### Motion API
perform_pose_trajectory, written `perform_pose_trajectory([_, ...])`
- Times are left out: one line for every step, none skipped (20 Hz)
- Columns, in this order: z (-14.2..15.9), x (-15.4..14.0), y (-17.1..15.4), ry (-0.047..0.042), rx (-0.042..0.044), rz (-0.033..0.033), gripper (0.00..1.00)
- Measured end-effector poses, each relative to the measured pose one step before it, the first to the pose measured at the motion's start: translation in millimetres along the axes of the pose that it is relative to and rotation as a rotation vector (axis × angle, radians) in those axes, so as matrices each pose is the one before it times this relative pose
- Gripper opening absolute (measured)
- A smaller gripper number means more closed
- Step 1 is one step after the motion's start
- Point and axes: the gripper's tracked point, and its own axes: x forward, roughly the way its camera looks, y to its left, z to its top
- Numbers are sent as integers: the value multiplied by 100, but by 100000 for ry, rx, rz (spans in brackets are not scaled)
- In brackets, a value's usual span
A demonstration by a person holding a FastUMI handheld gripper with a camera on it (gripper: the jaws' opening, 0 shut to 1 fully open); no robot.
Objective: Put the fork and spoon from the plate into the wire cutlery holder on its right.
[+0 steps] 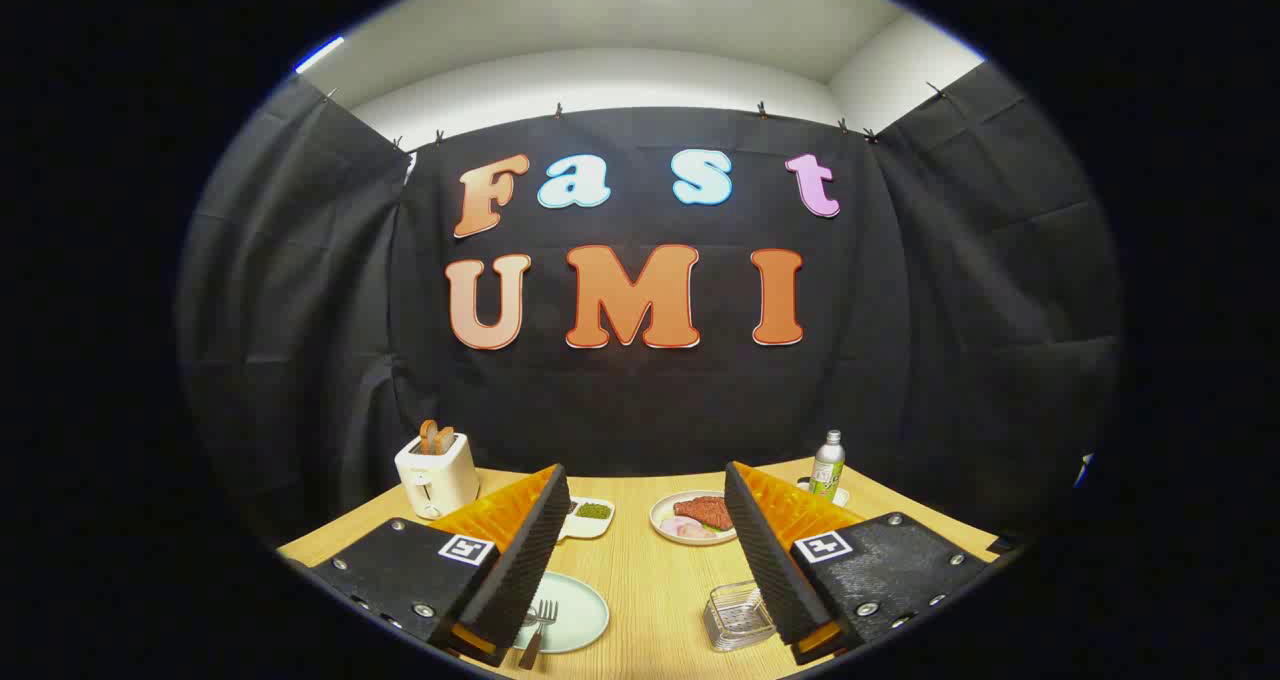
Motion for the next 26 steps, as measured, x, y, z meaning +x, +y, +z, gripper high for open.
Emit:
perform_pose_trajectory([2, -46, 230, -83, 79, 517, 93])
perform_pose_trajectory([-218, -56, 390, 154, 87, 1331, 93])
perform_pose_trajectory([-120, -82, 473, 50, 27, 2004, 93])
perform_pose_trajectory([-34, -73, 333, -247, 30, 1268, 94])
perform_pose_trajectory([-45, -136, 57, 3, -391, 44, 94])
perform_pose_trajectory([43, -80, -112, -364, -583, -540, 93])
perform_pose_trajectory([205, -156, -34, -611, -715, -462, 93])
perform_pose_trajectory([88, 19, 43, -374, -675, -278, 93])
perform_pose_trajectory([-68, -54, 242, 260, -393, 391, 93])
perform_pose_trajectory([-153, -151, 196, 520, 133, 451, 93])
perform_pose_trajectory([-117, -120, 144, 725, 241, 549, 93])
perform_pose_trajectory([-138, -185, 145, 686, 27, 562, 93])
perform_pose_trajectory([13, -70, -8, 110, -289, 233, 93])
perform_pose_trajectory([-100, -119, -217, 2, -698, -375, 93])
perform_pose_trajectory([-10, -161, -329, -165, -531, -727, 93])
perform_pose_trajectory([28, 92, -176, 104, -256, -583, 93])
perform_pose_trajectory([-93, 47, 3, 412, 106, 141, 93])
perform_pose_trajectory([-177, 2, 160, 717, 218, 337, 93])
perform_pose_trajectory([-136, 51, -2, 516, 152, 273, 93])
perform_pose_trajectory([-57, 86, -30, 333, 64, -22, 93])
perform_pose_trajectory([55, 61, -23, 129, 87, -83, 93])
perform_pose_trajectory([-100, 57, 84, -11, 189, 111, 93])
perform_pose_trajectory([-123, 62, 100, 301, 203, 241, 93])
perform_pose_trajectory([-310, 101, 192, 474, 251, 310, 93])
perform_pose_trajectory([-239, 88, 134, 704, 81, 428, 93])
perform_pose_trajectory([-457, 200, 125, 1043, -112, 594, 93])
